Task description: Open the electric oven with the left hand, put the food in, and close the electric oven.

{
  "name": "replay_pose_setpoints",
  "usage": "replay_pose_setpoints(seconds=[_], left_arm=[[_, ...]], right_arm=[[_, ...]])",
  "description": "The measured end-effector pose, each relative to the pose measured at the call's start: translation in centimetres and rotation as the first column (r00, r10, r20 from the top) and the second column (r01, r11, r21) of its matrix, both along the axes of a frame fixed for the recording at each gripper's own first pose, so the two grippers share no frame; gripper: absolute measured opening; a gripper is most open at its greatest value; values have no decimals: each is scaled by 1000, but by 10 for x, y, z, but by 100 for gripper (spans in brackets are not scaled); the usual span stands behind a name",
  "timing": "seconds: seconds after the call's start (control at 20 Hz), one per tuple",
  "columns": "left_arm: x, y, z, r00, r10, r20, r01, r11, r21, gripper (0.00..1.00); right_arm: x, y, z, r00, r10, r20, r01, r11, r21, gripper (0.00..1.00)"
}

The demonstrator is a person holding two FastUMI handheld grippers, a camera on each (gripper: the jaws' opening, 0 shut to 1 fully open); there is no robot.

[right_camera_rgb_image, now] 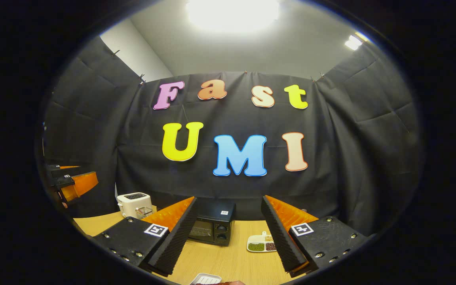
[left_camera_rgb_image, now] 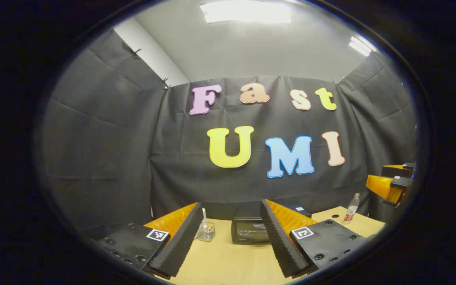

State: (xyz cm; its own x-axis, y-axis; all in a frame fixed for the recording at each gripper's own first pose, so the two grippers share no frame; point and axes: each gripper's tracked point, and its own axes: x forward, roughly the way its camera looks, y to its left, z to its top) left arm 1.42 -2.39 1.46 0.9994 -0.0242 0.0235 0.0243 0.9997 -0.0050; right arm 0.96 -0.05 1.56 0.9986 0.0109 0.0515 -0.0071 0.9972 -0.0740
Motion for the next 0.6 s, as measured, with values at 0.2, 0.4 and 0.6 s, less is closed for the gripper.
replay_pose_setpoints(seconds=[0.2, 0.4, 0.6], left_arm=[[-2, -14, 8, 999, -34, 33, 35, 999, -10, 99], [7, -30, 5, 998, -62, 30, 62, 998, -20, 99], [17, -58, -3, 996, -94, 1, 93, 994, -59, 97]], right_arm=[[-3, -2, 3, 1000, -13, 10, 14, 1000, -23, 97], [-13, -4, -1, 1000, -12, 21, 13, 999, -48, 97], [-27, -13, 1, 999, 10, 48, -6, 998, -69, 97]])
